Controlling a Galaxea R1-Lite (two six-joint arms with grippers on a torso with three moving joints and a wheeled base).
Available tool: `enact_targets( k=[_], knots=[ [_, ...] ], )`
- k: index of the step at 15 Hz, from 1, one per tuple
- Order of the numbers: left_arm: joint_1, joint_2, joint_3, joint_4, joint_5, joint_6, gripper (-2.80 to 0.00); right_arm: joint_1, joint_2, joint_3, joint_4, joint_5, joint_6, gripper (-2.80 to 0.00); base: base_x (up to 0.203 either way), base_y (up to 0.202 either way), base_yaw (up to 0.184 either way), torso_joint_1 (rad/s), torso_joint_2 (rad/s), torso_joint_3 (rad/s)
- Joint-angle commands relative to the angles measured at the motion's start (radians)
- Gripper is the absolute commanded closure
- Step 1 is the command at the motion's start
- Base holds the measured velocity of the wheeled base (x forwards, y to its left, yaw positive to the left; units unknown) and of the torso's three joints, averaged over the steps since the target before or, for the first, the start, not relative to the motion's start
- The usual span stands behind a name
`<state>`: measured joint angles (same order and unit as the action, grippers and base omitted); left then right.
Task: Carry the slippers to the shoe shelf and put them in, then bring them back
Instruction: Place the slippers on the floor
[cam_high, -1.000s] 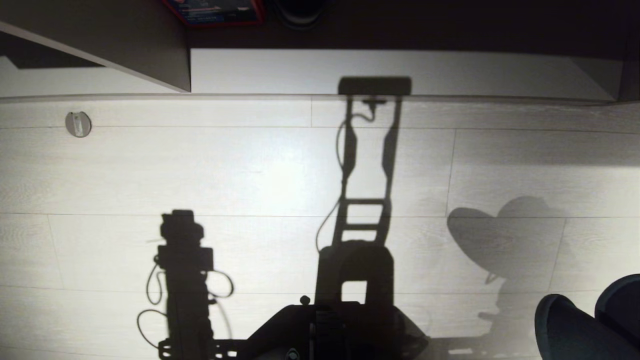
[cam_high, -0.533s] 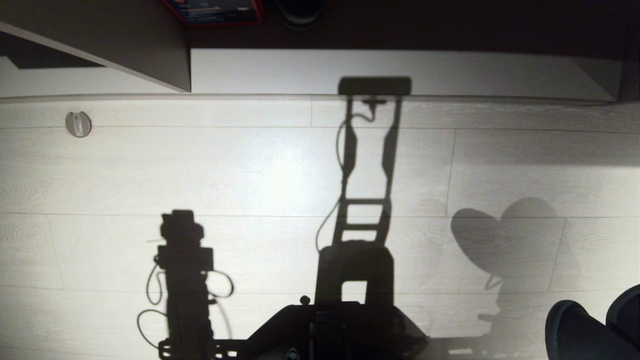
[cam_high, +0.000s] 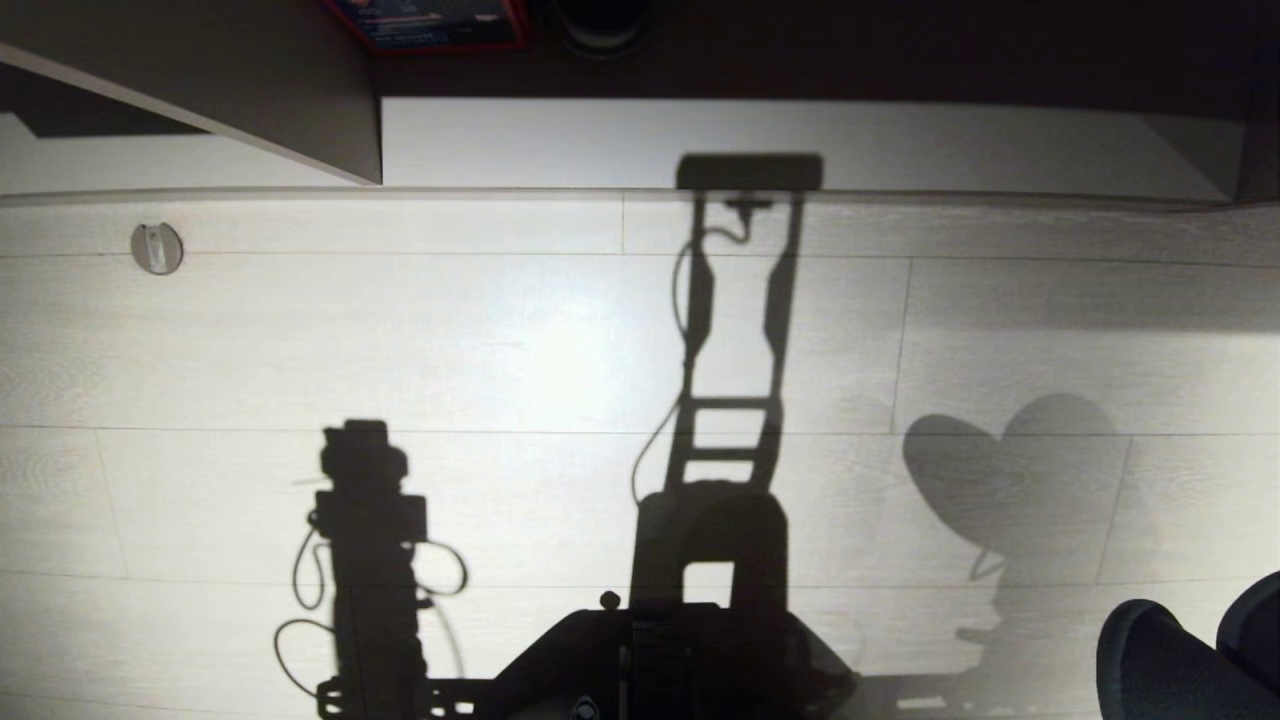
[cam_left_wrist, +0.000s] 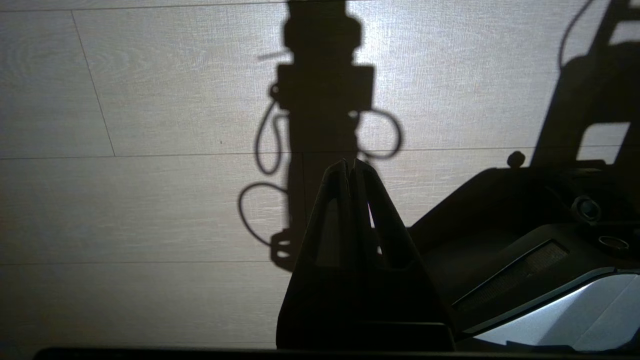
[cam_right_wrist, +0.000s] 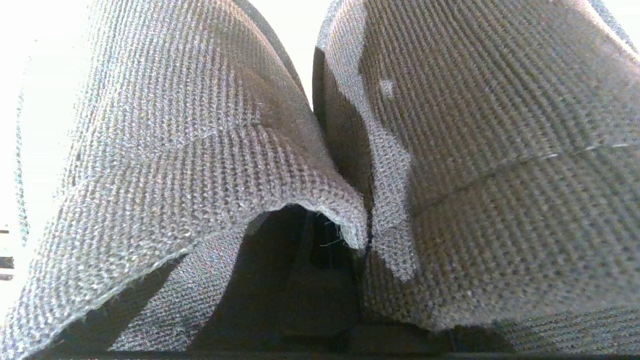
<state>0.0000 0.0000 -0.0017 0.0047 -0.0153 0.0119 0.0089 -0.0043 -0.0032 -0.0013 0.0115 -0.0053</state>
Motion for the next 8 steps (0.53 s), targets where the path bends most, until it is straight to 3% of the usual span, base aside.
enact_targets(
  k=[1, 8],
  knots=[
    [0.000, 0.000, 0.000, 0.000, 0.000, 0.000, 0.00, 0.000, 0.004, 0.000, 0.000, 0.001, -0.001, 0.00, 0.000, 0.000, 0.000, 0.000, 0.00, 0.000],
    [0.000, 0.000, 0.000, 0.000, 0.004, -0.001, 0.00, 0.000, 0.004, 0.000, 0.000, 0.001, -0.001, 0.00, 0.000, 0.000, 0.000, 0.000, 0.00, 0.000]
  ],
)
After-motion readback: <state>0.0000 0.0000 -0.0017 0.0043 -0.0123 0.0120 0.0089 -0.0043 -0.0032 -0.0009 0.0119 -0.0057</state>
